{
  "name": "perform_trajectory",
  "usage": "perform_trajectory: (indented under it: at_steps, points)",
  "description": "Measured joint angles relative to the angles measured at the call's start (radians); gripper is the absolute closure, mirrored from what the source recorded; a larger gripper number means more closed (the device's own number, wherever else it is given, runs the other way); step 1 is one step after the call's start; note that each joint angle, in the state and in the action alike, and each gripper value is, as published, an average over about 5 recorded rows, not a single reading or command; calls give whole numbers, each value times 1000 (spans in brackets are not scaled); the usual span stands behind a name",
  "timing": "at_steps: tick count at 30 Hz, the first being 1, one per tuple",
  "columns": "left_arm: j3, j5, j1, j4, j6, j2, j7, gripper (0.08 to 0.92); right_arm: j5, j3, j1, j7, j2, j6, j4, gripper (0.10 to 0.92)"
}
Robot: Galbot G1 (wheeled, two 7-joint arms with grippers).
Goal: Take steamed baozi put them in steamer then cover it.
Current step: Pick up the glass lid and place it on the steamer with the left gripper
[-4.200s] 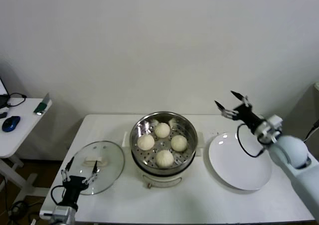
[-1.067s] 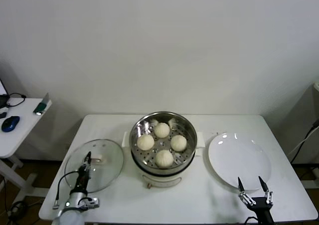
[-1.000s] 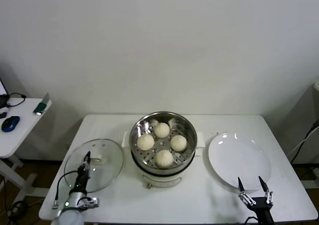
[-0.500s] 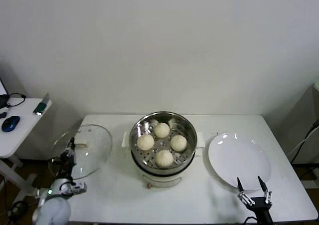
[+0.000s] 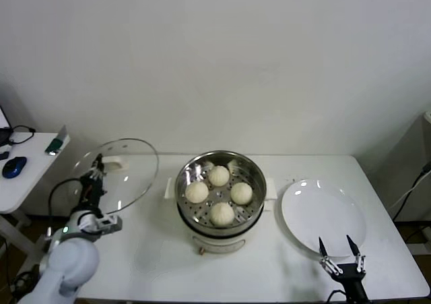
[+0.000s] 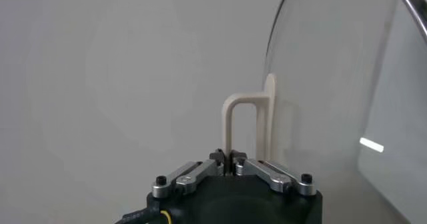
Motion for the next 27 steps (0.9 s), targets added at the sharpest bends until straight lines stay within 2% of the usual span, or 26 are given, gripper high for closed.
perform_trajectory:
  at_steps: [6, 12, 19, 27]
  points:
    - [104, 36, -56, -73, 96, -4, 79, 859, -5, -1, 9, 3, 0, -3, -4, 203]
    - [215, 117, -110, -106, 177, -46, 170, 859, -7, -3, 18, 7, -1, 0, -15, 203]
    - [324, 240, -155, -115, 232, -131, 263, 859, -7, -7, 30, 9, -2, 5, -28, 203]
    - [420, 371, -193, -103, 256, -250, 323, 859, -6, -10, 35, 10, -4, 13, -39, 203]
